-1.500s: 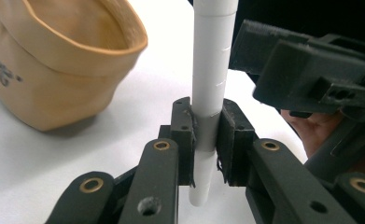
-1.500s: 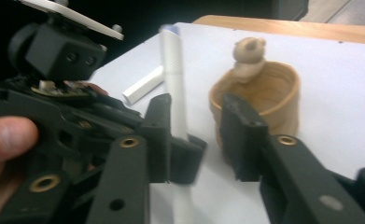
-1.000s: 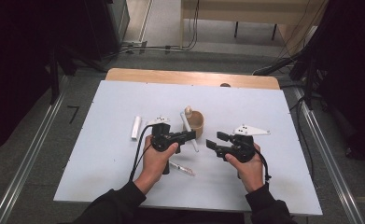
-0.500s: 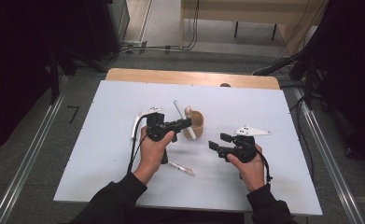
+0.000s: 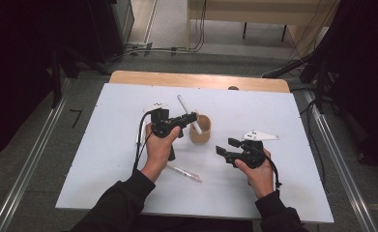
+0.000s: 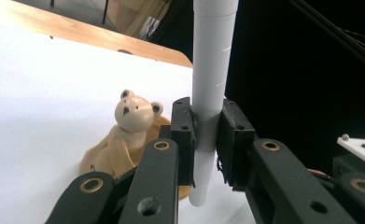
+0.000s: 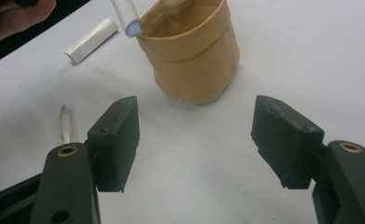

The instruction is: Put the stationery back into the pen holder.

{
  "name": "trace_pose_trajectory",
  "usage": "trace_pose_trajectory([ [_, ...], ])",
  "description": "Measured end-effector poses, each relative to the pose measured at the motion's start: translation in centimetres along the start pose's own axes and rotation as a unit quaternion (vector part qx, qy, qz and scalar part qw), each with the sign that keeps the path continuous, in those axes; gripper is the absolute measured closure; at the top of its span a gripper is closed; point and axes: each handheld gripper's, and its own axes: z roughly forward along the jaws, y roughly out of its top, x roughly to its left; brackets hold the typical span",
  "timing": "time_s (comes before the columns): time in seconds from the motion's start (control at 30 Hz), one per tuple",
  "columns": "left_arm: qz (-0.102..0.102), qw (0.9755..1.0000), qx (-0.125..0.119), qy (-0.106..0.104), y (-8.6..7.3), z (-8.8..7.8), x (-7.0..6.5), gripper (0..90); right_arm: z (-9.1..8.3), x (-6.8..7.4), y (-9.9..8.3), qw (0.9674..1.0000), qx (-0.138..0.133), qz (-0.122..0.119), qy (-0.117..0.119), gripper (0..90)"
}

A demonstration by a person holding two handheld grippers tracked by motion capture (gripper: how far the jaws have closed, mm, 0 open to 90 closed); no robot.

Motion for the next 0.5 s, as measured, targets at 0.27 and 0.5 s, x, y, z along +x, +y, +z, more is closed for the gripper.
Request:
trace_pose_trajectory([
  [0.27,0.019,0.9996,-0.006,0.019,0.2,0.7,0.1,79.3,0.0,0.0,0.0,1.0000,0.001,0.001,0.001,31.1],
  [0.5,0.038,0.9985,-0.010,0.038,-0.2,1.4,0.2,79.3,0.1,-0.1,0.0,1.0000,0.002,-0.001,0.000,31.1],
])
